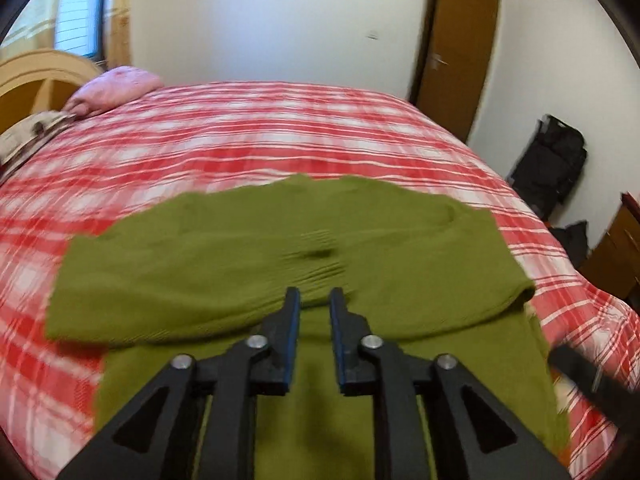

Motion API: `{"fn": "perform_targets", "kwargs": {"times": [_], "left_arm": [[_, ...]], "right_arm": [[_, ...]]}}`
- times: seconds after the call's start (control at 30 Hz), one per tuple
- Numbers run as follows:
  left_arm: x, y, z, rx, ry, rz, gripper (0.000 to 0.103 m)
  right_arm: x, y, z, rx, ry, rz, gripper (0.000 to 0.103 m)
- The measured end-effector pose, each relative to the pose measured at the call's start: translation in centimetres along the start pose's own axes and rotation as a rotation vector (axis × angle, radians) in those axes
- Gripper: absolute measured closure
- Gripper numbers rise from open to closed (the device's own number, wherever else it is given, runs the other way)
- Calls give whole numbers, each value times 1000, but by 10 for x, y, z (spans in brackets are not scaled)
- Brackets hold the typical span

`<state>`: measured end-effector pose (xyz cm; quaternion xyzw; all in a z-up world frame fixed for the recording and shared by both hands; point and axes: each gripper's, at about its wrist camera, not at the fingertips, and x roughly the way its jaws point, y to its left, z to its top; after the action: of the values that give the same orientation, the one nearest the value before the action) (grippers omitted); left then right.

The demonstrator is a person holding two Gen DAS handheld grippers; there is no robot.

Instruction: Fold small clothes

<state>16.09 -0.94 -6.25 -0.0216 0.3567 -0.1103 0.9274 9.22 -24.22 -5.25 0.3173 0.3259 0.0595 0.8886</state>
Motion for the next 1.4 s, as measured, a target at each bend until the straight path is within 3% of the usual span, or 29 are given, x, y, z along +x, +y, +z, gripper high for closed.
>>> {"fn": "perform_targets", "kwargs": {"times": [0.07,0.13,0.33,0.5,0.57,0.63,0.67,0.7,0.77,0.87,1.0,1.13,1.27,1.4], "left_arm": [[-12,24,-10,-55,-16,65,61],[-22,51,-22,-126,-34,125,58],[-13,89,-45,-229,-3,217,58],[-3,96,-61,-263,11,228,58],[-3,95,-61,-274,3,210,54],[-2,96,-62,-272,2,203,48],[-2,94,-62,-263,1,203,45],[-1,92,-62,-252,-1,203,41],[2,90,-59,-236,2,202,36],[3,92,-59,-238,-1,199,35],[3,97,-60,-263,-9,183,35],[4,95,-60,-255,-4,198,35],[6,93,-59,-247,1,211,35],[6,92,-60,-244,3,217,35]], "right_arm": [[22,13,12,-10,40,62,34],[46,29,20,-50,73,93,34],[134,75,27,-278,145,-35,34],[195,76,20,-340,225,-156,34],[202,82,13,-408,200,-195,34],[207,92,4,-508,201,-244,46],[209,96,1,-554,202,-258,65],[208,100,-1,-573,201,-258,80],[206,106,0,-585,219,-227,95],[190,119,3,-627,168,-226,95],[139,139,28,-636,16,-172,96],[88,140,60,-628,-103,-176,96],[63,108,79,-612,-146,-278,96],[68,59,83,-533,-93,-366,96]]}}
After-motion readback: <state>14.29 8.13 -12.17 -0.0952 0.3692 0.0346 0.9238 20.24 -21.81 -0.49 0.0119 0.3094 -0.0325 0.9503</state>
